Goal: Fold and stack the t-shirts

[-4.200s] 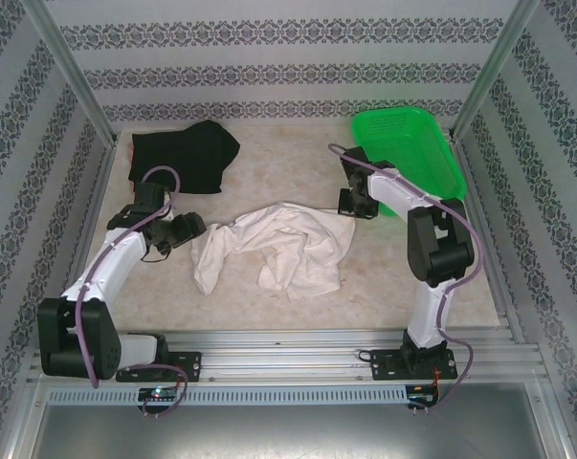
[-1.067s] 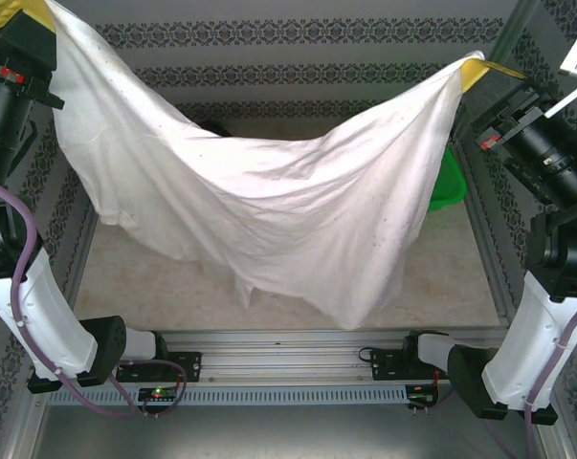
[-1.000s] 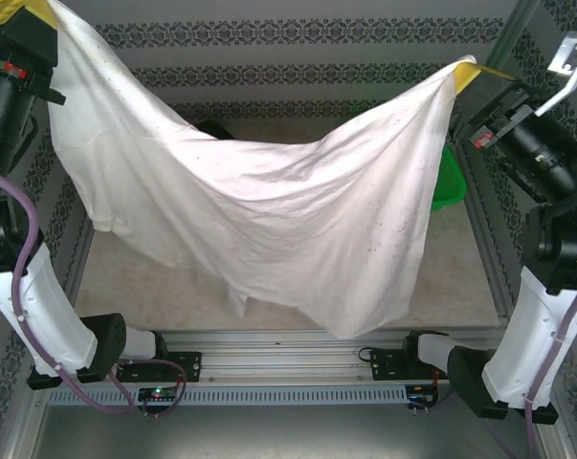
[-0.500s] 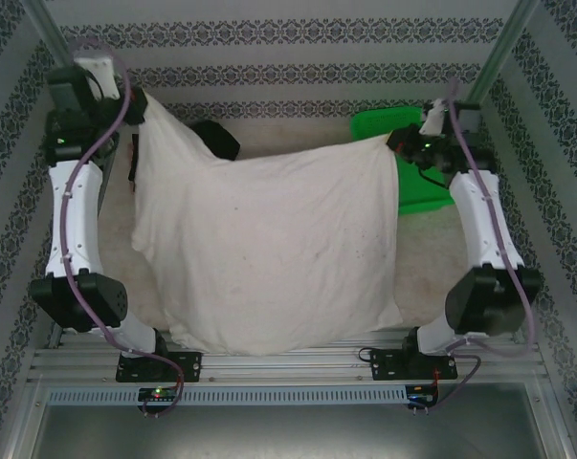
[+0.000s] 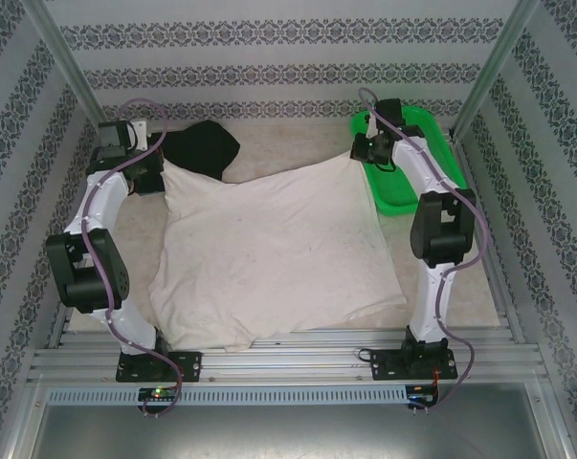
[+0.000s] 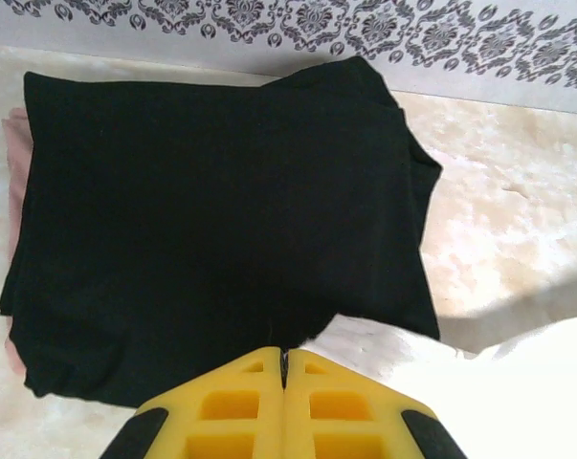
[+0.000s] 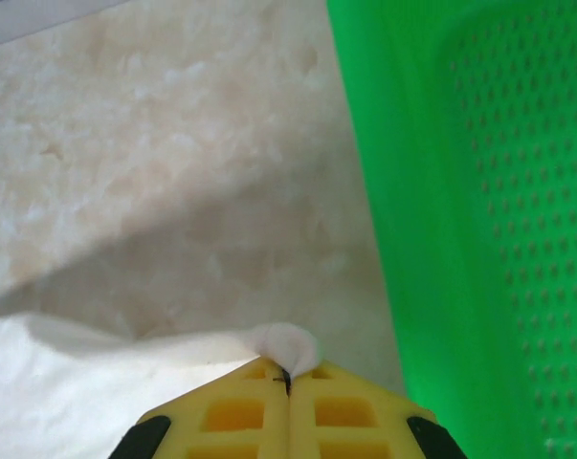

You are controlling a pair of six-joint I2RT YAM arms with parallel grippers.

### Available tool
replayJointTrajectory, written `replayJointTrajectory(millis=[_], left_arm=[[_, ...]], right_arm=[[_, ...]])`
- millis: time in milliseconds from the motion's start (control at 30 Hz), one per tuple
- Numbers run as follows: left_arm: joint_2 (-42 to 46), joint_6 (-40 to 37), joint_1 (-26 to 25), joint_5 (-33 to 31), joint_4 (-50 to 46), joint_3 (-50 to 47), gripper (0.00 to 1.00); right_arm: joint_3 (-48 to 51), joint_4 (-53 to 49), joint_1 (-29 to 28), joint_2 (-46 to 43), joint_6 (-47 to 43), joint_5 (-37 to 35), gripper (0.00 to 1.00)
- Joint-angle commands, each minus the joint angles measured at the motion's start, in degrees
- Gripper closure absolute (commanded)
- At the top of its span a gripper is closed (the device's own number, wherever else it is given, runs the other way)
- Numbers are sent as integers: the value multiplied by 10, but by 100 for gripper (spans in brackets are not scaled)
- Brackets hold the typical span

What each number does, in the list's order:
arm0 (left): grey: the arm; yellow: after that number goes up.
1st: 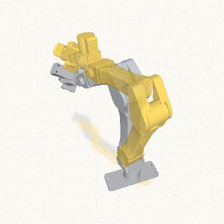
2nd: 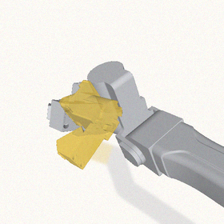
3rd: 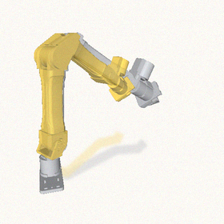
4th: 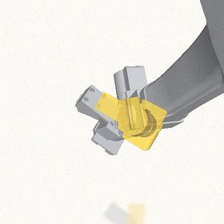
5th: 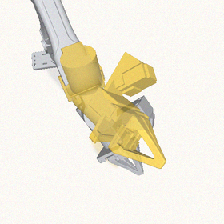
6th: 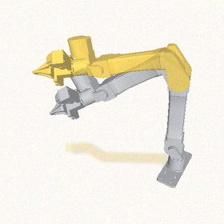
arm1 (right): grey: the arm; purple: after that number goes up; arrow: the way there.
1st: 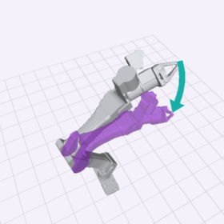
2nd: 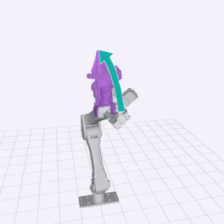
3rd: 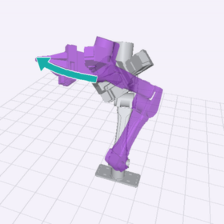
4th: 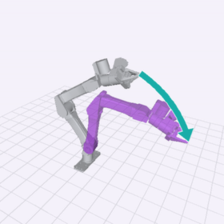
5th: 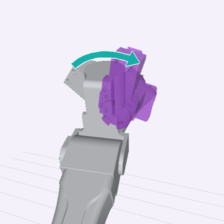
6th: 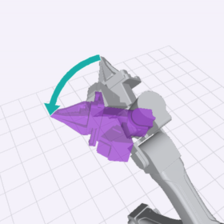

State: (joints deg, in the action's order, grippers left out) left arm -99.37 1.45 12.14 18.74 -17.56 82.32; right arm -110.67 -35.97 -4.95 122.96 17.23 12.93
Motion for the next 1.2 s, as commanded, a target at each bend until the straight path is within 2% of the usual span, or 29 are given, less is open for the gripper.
replayJointTrajectory(millis=[0, 233, 467, 867, 967, 1067, 1167], left_arm=[[-23, -13, 8, -4, 35, 34, 100], [-39, 2, 7, 11, 33, 56, 100], [54, 47, 7, 33, -10, 23, 100], [275, 230, 1, 52, -15, -217, 100], [312, 279, 0, 37, -22, -273, 100], [312, 283, 8, 2, -36, -286, 100], [269, 273, 35, -4, -25, -228, 100]], right_arm=[[-61, -47, 2, 39, -30, -49, 100], [-98, -49, 1, 82, -34, -50, 100], [-51, -20, 4, 35, -50, -40, 100], [116, 47, 1, -83, -83, -57, 100], [154, 61, 1, -104, -81, -62, 100], [155, 59, 0, -102, -76, -62, 100], [142, 63, -1, -101, -61, -56, 100]])
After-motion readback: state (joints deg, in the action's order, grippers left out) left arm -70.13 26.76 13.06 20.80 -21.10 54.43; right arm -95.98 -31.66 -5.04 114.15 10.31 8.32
